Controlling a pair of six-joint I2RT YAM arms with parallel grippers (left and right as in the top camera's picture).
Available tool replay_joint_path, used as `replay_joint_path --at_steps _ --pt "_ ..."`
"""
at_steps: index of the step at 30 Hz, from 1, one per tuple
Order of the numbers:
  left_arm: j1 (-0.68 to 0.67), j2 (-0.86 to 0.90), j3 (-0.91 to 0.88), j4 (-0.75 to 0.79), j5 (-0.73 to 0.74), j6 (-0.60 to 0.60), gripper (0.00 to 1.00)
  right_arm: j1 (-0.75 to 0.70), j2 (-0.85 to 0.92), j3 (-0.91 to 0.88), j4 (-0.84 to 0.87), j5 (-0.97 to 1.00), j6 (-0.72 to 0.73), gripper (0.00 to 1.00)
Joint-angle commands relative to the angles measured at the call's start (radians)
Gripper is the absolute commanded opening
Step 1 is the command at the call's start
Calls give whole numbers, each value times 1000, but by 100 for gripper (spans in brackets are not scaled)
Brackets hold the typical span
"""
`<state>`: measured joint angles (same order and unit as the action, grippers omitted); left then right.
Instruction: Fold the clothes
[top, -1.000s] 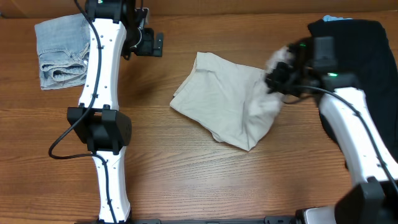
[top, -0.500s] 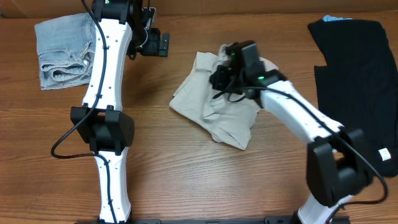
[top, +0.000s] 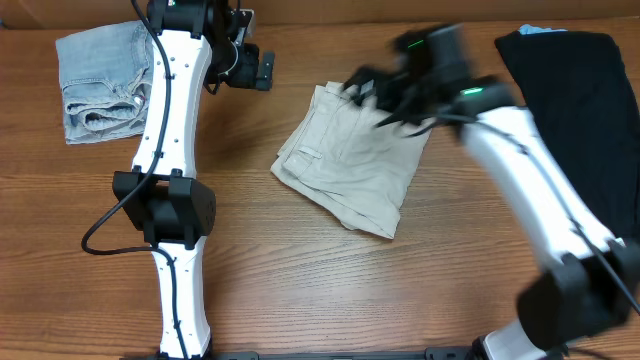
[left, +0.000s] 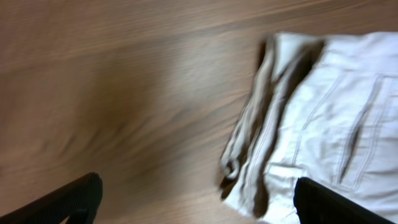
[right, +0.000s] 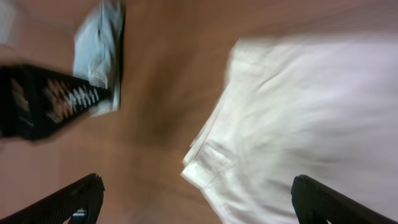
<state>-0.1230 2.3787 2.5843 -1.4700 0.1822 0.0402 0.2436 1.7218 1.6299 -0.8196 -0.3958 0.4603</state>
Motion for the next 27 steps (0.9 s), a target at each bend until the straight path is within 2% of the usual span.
replay_joint_path --at_steps 1,7,14,19,27 --pt "-6 -27 -78 56 148 151 100 -115 -94 42 -89 65 -47 100" --pt "-32 -27 -283 234 234 226 100 -288 -105 39 -266 75 -129 100" --pt "-92 -27 -475 409 279 225 100 -373 -105 39 -291 107 -177 100" --pt "-127 -17 -541 465 238 222 100 -382 -105 39 -290 108 -182 100" --pt "-140 62 -547 456 210 214 100 -382 -105 39 -299 116 -207 100"
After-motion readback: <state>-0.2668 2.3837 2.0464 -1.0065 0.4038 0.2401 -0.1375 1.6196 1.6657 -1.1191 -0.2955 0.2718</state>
